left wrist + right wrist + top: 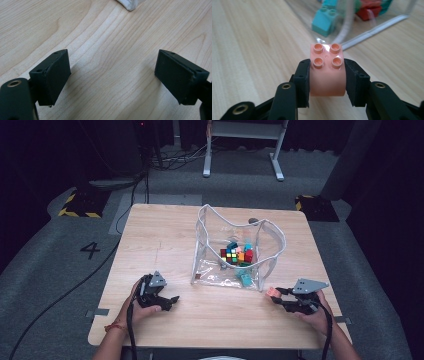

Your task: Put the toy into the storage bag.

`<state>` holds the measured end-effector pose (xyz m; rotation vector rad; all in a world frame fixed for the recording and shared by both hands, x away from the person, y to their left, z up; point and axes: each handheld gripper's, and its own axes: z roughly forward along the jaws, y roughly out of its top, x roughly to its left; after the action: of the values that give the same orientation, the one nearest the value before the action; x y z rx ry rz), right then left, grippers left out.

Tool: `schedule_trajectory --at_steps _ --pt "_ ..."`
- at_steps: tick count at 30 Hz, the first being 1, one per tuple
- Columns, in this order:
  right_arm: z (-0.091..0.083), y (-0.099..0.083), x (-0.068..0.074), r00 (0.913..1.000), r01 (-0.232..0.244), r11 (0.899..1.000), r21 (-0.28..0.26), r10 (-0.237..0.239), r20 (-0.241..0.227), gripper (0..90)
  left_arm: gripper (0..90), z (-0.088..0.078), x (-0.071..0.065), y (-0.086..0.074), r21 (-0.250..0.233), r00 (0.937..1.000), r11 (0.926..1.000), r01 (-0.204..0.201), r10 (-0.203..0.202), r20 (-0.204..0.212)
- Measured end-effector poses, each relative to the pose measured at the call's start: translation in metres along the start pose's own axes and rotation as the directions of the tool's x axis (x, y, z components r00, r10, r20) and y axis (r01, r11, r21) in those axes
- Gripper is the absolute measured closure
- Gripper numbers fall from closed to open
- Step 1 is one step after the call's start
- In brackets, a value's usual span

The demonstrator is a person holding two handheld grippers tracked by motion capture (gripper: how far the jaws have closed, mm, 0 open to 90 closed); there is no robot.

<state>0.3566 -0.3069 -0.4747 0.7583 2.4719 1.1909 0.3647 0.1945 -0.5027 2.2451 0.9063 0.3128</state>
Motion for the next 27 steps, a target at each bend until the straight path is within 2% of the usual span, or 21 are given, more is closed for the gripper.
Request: schedule_trajectory --at_steps 8,12,18,21,24,27 --pt "-0.012 0.001 -0.022 0.9958 -0.038 0.999 -0.032 0.04 0.082 59.6 13.4 0.0 0.0 0.0 0.0 1.0 1.0 0.0 0.0 0.0" --pt "-0.013 0.001 -0.035 0.9884 -0.067 0.997 -0.039 0.072 0.134 59.6 13.4 0.0 0.0 0.0 0.0 1.0 1.0 0.0 0.0 0.0" --pt "-0.015 0.007 -0.053 0.9764 -0.099 0.993 -0.065 0.11 0.186 59.7 13.3 0.0 0.0 0.0 0.0 1.0 1.0 0.0 0.0 0.0" --pt "-0.02 0.012 -0.06 0.9744 -0.11 0.99 -0.085 0.124 0.187 59.7 13.3 0.0 0.0 0.0 0.0 1.0 1.0 0.0 0.0 0.0" --pt "-0.025 0.02 -0.069 0.97 -0.109 0.99 -0.09 0.126 0.208 59.7 13.3 0.0 0.0 0.0 0.0 1.0 1.0 0.0 0.0 0.0" --pt "-0.029 0.028 -0.078 0.9692 -0.098 0.991 -0.096 0.117 0.217 59.7 13.3 0.0 0.0 0.0 0.0 1.0 1.0 0.0 0.0 0.0"
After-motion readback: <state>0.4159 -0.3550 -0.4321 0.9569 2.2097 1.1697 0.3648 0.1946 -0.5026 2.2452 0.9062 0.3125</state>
